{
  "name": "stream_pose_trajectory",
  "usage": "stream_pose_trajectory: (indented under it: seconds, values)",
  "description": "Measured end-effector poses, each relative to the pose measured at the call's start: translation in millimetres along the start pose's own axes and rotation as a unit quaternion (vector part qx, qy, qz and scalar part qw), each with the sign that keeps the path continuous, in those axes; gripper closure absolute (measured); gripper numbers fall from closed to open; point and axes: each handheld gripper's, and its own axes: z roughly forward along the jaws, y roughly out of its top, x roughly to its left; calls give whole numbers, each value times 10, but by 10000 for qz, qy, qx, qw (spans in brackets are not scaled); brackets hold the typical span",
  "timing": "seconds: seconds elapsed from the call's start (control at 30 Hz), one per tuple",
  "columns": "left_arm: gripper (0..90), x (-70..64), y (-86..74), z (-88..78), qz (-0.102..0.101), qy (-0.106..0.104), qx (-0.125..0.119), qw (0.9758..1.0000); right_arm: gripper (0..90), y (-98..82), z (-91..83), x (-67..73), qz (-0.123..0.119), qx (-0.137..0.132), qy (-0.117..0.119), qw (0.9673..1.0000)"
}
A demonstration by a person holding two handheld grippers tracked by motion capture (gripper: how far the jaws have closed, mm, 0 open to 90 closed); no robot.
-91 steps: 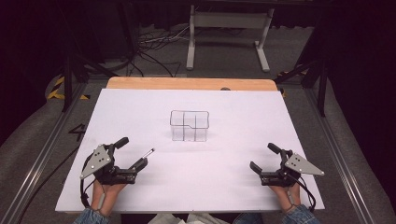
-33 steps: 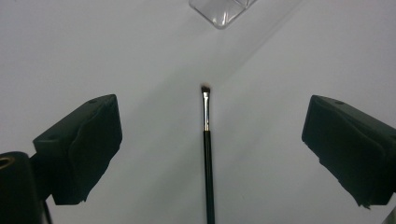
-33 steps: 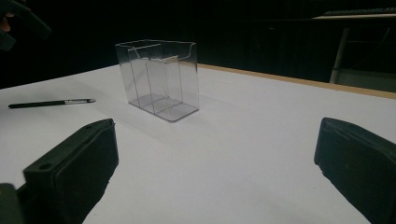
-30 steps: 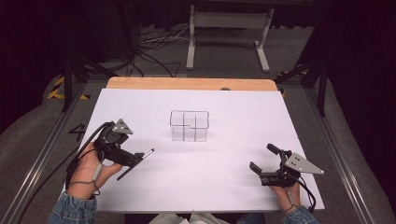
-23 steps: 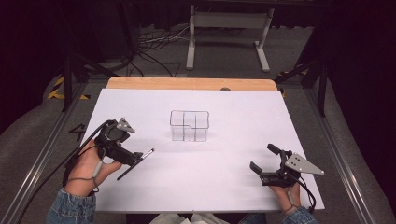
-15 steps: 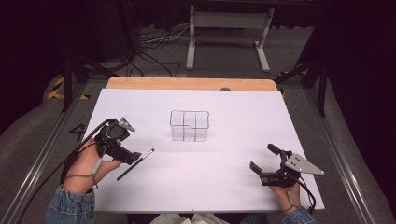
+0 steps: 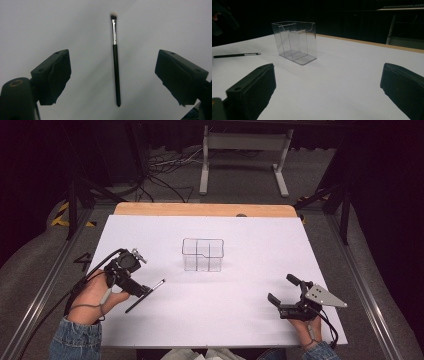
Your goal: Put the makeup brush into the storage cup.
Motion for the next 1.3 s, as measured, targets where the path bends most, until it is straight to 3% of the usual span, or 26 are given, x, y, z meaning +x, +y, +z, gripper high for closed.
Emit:
stream_pose_trajectory:
  seconds: [0.43, 0.6, 1.3]
  values:
    - [174, 20, -6, 261, 12, -202, 295, 9994, 5, 2, -5, -1, -6, -11, 9, 10000]
    - [178, 18, -9, 357, 28, -183, 415, 9990, 5, 3, -7, -3, 17, -8, 20, 10000]
    - [225, 25, -40, 525, -5, -389, 736, 9965, 6, 4, -11, -13, 119, -5, -13, 9999]
